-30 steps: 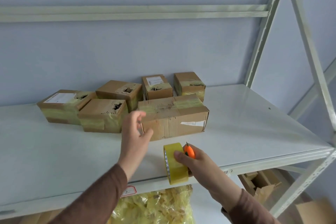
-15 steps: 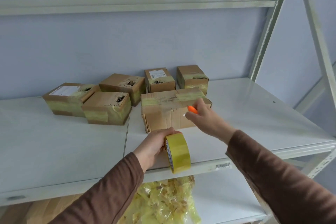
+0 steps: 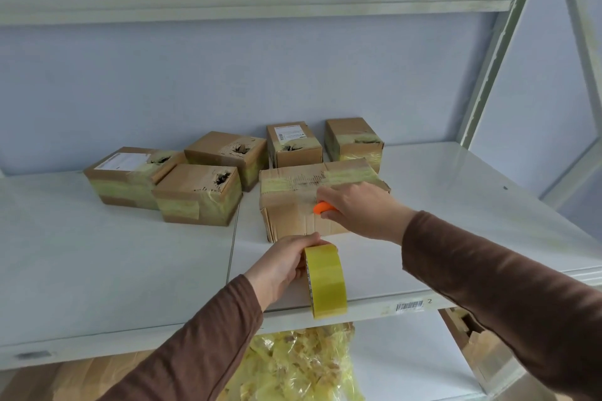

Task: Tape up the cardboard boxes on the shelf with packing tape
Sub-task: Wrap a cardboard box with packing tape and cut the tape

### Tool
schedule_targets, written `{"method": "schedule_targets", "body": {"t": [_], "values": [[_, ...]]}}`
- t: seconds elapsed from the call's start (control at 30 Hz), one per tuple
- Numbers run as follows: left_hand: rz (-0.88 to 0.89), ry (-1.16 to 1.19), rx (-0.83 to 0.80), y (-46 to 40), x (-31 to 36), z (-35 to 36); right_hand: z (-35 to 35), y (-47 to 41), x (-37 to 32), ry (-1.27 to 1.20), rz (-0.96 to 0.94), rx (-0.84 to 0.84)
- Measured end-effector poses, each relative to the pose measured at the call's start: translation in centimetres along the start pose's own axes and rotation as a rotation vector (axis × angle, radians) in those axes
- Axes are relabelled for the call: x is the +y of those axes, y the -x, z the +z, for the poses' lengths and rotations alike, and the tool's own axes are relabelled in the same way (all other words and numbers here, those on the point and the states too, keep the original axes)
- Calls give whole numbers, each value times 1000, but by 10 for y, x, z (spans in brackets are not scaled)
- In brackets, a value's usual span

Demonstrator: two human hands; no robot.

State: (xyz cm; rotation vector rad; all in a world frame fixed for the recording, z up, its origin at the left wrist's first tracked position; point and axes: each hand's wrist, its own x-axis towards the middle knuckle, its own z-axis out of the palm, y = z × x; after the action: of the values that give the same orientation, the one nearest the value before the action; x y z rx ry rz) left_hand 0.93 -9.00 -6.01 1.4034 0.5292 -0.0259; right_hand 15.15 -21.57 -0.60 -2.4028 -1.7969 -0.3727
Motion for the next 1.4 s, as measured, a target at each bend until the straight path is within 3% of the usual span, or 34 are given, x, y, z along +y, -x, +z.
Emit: {"method": "schedule_targets", "body": {"t": [0.2,0.3,0.37,0.43,0.57,0.8,1.03,1.23,1.4], "values": [[-7,46,41,-8,-2,-5,9,-16,-1,173,5,-132],[-11,31,12,-7,0,-6,9,-10,3,336,-14,-321],[-21,20,-2,-5,1,-6,6,1,7,257,33,-397],[-33,22,-8,-5,4,-7,-6,3,14,11,113,-270],[-64,28,-54,-4,11,-6,-12,-10,15,-384,194,204],[-78,6,-129,6,5,-17,50,-22,7,-382,324,475],[-43,37,-122,7,-2,-22,82,-9,15,-90,146,500],[-34,31,-110,8,-4,-25,85,-17,6,-290,281,615],[-10,24,-124,9,-6,-25,94,-17,-3,-89,279,579]]}}
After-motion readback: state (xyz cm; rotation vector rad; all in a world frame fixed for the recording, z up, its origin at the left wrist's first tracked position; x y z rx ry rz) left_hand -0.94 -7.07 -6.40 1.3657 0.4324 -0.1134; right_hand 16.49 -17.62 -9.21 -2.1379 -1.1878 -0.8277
